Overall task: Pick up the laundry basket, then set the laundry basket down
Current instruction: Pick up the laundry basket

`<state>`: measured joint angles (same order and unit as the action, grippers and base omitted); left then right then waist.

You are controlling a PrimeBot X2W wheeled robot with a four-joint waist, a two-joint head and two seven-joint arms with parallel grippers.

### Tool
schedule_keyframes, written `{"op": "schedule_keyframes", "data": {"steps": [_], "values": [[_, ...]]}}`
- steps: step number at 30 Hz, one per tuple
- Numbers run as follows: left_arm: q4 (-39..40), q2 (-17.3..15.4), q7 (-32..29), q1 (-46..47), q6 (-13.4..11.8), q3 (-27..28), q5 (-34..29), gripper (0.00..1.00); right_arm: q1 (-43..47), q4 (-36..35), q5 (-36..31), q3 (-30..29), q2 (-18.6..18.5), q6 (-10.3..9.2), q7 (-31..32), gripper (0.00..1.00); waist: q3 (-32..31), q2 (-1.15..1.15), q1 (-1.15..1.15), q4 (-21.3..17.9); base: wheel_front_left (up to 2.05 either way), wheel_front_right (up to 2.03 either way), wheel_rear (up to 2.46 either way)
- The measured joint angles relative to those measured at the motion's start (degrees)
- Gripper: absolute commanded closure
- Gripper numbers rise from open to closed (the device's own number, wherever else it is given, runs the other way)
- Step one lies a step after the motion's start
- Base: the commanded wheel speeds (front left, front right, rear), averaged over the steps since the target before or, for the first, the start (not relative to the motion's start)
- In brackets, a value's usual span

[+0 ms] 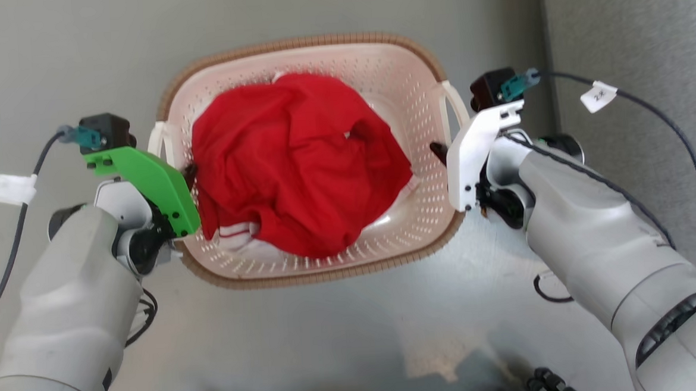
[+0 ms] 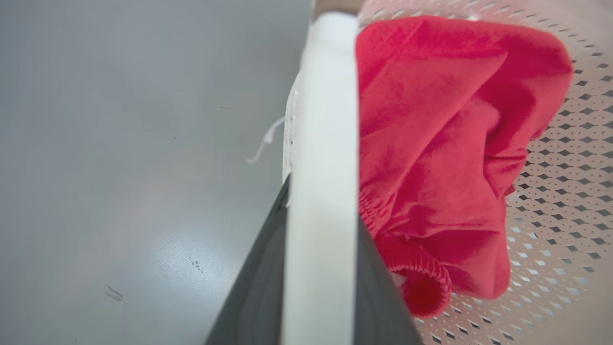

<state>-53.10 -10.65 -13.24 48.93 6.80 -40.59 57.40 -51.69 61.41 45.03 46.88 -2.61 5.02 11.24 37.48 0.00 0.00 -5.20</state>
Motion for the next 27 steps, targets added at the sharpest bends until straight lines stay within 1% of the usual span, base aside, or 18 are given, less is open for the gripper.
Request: {"op": "schedule_keyframes", "data": {"steps": [15,27], "values": [[-1.0,0.2,-4.2,-3.6,0.0,-2.1,4.3,1.0,3.5,2.3,4.5,0.3,0.6,0.45,6.5,1.0,-11.3,0.0,0.0,-0.3,0.0,0.0,0.0],[-2.3,0.2,-9.0,-5.8,0.0,-2.5,7.8,1.0,4.7,3.3,7.1,1.6,0.8,0.45,13.3,1.0,-18.3,0.0,0.0,-0.5,0.0,0.0,0.0]]}}
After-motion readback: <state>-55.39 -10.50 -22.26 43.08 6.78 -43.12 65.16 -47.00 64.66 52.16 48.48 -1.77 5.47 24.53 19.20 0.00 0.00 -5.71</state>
